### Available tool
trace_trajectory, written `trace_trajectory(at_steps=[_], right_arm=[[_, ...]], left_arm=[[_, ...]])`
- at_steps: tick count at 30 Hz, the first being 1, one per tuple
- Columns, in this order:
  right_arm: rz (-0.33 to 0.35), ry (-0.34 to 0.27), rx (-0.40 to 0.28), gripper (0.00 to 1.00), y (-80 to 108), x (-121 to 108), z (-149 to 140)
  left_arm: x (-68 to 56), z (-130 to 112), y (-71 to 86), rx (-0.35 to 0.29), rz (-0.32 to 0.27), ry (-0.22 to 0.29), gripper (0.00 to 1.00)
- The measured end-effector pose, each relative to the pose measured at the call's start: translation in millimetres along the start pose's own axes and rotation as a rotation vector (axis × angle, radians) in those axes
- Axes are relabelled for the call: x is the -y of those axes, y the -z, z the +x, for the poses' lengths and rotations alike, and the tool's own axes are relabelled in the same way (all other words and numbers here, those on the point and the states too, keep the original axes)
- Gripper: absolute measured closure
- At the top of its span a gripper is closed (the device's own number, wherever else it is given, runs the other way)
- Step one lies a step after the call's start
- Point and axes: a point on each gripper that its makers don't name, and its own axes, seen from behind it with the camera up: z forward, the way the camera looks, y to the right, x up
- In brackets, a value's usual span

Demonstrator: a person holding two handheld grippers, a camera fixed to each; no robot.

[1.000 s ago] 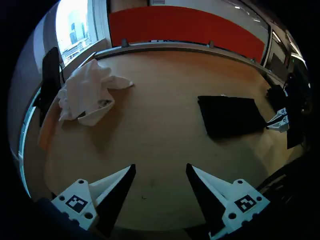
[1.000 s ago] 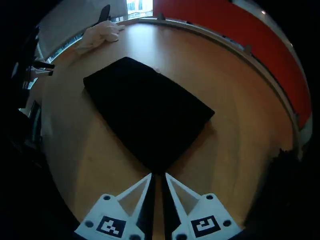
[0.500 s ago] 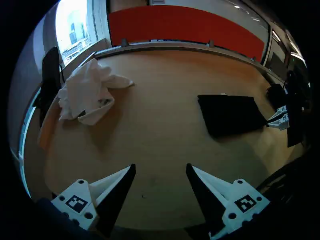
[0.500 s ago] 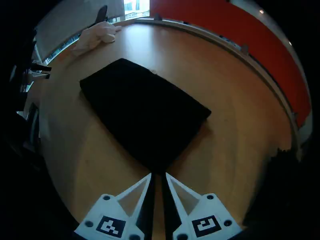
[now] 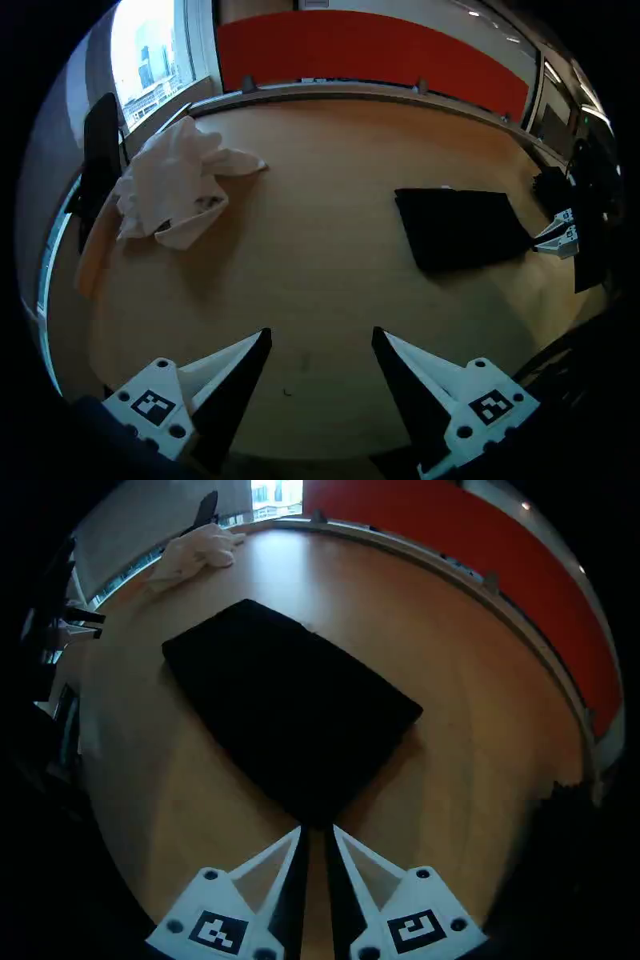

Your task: Fold towel

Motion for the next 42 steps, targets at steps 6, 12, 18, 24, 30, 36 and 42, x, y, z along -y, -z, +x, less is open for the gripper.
trace_trajectory(at_steps=[6,12,18,24,30,36,42], right_arm=[[0.005,0.013,-0.015,0.93,-1.1,1.5,4.3],[0.007,0.010,-0.029,0.93,-0.8,2.1,7.7],[0.001,0.022,-0.036,0.92,2.4,0.1,9.0],[-0.016,0.027,-0.065,0.91,12.3,-3.6,21.9],[-0.044,0.049,-0.123,0.91,30.8,-8.4,49.7],[-0.061,0.089,-0.191,0.90,52.9,-10.8,85.1],[-0.082,0.141,-0.234,0.90,71.9,-13.6,112.0]], left_arm=[[-1.2,-0.2,-0.6,0.001,-0.001,-0.007,0.07],[-1.5,-1.1,-1.8,0.004,-0.001,-0.012,0.06],[-1.5,0.1,-1.8,0.002,-0.002,-0.008,0.07],[-0.9,1.4,-1.7,-0.001,-0.002,-0.010,0.07],[-1.6,3.8,-1.9,-0.005,-0.004,-0.008,0.06],[-4.4,6.4,-1.8,-0.010,-0.007,-0.014,0.07],[-7.1,9.0,-0.5,-0.016,-0.011,-0.011,0.07]])
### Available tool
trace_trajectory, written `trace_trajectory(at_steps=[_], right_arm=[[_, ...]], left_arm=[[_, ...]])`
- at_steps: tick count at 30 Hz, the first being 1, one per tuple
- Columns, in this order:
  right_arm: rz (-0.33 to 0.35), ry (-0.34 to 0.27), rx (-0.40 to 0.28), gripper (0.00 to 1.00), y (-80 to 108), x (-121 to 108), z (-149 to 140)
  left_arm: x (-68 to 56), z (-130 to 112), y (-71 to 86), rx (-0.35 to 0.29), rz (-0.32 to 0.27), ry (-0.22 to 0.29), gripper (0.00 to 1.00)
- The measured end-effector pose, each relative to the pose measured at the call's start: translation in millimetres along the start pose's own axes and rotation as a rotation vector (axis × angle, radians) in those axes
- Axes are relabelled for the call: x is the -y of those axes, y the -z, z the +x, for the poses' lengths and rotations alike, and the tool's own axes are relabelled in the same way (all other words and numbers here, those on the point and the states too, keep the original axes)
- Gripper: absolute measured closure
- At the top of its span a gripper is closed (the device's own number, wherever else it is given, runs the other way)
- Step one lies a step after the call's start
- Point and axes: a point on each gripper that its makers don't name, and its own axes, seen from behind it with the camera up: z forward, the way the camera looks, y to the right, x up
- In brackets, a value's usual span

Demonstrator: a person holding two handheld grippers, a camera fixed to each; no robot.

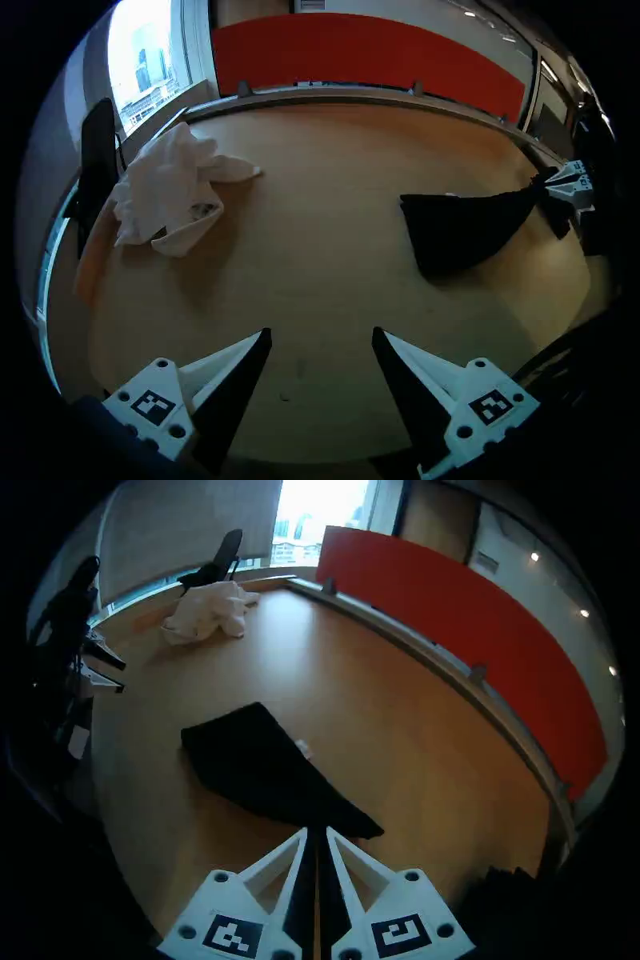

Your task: Fold towel

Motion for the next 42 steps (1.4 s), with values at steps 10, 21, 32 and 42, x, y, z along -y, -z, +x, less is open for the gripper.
trace_trajectory(at_steps=[10,21,32,42], right_arm=[[-0.017,0.030,-0.034,0.88,6.5,-8.9,21.6],[0.012,0.058,-0.046,0.87,-1.0,2.3,34.9],[0.075,0.100,-0.071,0.86,-22.9,31.5,63.6],[0.165,0.149,-0.079,0.85,-50.2,70.1,85.9]], left_arm=[[-1.7,-0.4,1.7,-0.003,0.001,0.001,0.07],[-1.4,-1.3,3.6,-0.008,0.003,0.006,0.07],[5.8,-2.5,8.1,-0.017,0.013,0.028,0.07],[13.9,-6.8,15.9,-0.026,0.027,0.059,0.07]])
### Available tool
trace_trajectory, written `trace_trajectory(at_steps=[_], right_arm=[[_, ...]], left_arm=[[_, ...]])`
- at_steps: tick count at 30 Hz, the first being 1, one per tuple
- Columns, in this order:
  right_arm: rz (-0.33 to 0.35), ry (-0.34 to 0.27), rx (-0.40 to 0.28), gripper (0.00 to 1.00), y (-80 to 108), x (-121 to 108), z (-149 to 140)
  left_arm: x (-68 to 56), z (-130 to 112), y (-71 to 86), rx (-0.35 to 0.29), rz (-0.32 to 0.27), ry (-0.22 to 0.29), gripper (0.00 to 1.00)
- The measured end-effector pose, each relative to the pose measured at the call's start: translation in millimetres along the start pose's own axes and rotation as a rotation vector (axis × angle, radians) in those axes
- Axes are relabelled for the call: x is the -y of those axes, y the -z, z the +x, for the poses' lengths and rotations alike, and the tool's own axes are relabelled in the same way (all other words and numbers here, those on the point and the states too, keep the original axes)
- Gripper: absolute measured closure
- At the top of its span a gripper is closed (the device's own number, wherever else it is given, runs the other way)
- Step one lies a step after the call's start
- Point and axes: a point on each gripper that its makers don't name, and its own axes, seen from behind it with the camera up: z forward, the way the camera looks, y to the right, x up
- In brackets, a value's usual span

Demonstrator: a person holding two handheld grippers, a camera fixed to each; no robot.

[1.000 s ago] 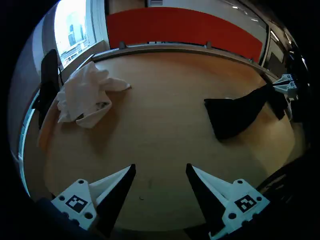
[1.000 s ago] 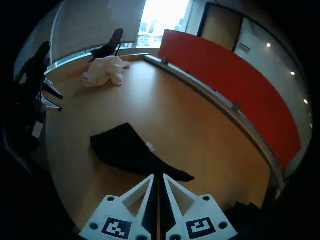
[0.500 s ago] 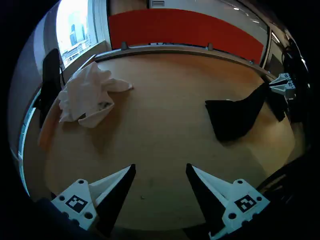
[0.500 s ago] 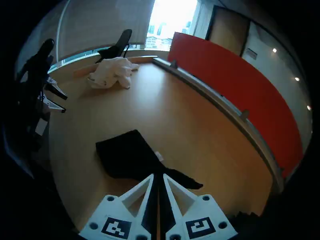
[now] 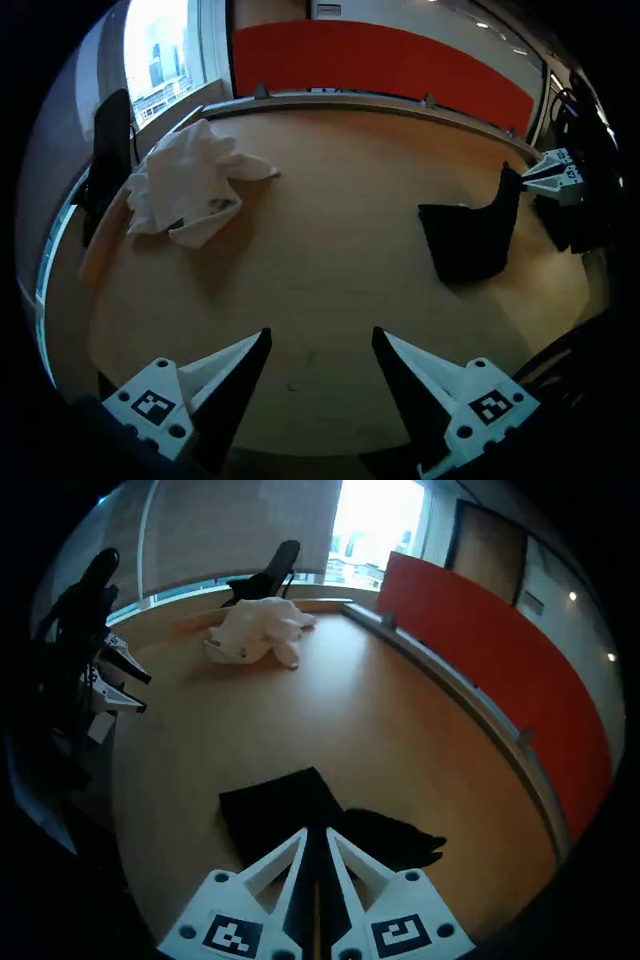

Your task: Fold towel

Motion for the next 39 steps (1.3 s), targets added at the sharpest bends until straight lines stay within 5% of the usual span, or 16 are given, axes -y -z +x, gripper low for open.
trace_trajectory(at_steps=[15,19,21,39], right_arm=[[0.116,0.009,0.044,0.83,-50.6,39.5,8.0],[0.120,-0.015,0.050,0.46,-53.2,39.0,6.2],[0.121,-0.025,0.053,0.37,-52.8,38.2,5.3],[0.113,-0.071,0.092,0.34,-48.3,43.3,-26.8]], left_arm=[[32.6,-21.8,19.5,-0.003,0.064,0.076,0.07],[36.4,-26.0,21.0,-0.002,0.071,0.089,0.07],[37.6,-27.5,21.2,-0.001,0.074,0.093,0.07],[35.5,-25.5,17.0,0.001,0.068,0.082,0.07]])
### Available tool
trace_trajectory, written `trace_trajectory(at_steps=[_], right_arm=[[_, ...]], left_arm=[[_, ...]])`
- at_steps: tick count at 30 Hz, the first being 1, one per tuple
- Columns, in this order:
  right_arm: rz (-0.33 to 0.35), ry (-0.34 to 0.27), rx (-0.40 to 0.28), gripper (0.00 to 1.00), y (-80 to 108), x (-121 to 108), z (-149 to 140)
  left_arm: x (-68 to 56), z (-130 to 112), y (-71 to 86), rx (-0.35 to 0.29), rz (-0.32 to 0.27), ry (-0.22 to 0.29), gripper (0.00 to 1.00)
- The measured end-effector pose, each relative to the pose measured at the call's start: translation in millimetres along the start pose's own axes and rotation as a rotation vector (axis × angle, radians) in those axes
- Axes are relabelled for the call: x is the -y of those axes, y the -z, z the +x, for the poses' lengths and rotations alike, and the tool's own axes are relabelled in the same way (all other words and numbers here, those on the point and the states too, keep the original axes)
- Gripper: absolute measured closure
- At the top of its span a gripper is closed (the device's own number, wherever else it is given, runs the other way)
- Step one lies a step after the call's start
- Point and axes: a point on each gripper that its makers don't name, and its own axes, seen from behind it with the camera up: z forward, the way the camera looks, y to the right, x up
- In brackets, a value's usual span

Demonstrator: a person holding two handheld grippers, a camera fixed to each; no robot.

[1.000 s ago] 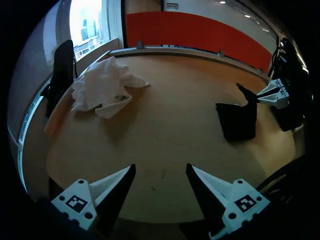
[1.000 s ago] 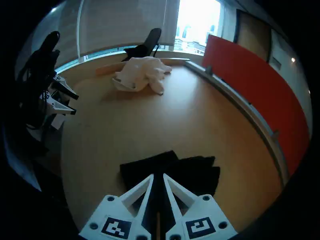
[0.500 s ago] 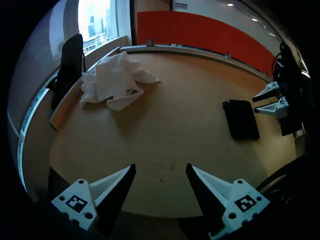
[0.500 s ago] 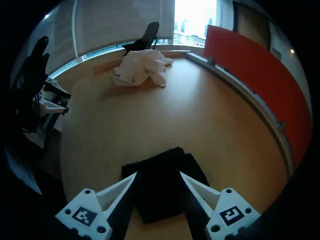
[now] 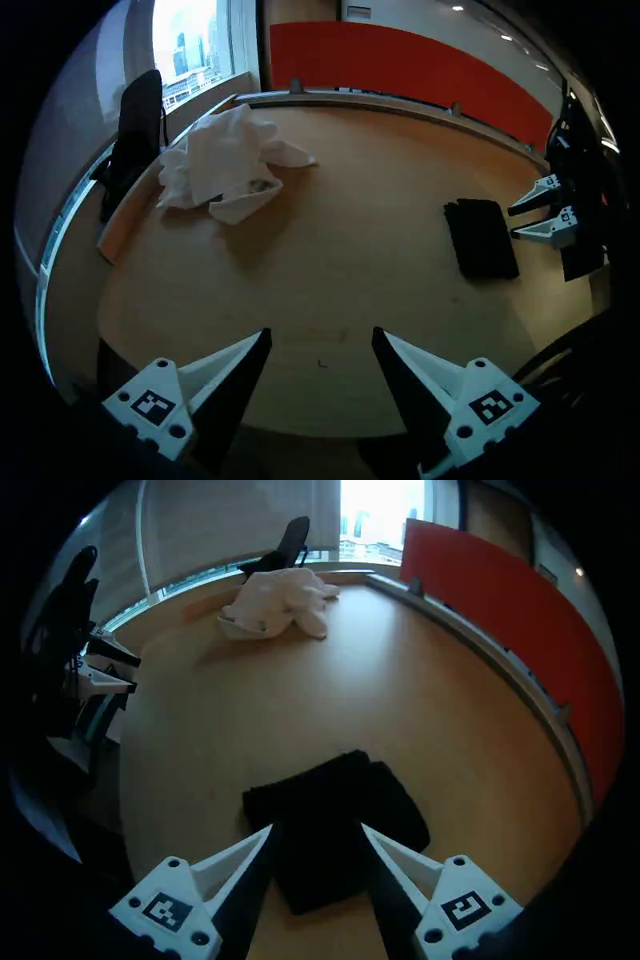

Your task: Fold towel

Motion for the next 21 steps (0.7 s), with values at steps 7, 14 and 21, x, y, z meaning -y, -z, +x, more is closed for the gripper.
trace_trajectory(at_steps=[7,14,21], right_arm=[[-0.005,-0.039,0.042,0.34,-5.3,5.8,-34.6],[-0.011,-0.067,0.083,0.34,-9.3,9.5,-64.3],[-0.018,-0.082,0.114,0.34,-6.9,11.4,-83.8]], left_arm=[[0.2,1.1,-1.1,0.000,0.000,-0.004,0.07],[-0.5,1.4,-2.0,0.001,-0.003,-0.006,0.07],[-1.4,1.3,-2.8,0.002,-0.004,-0.011,0.07]])
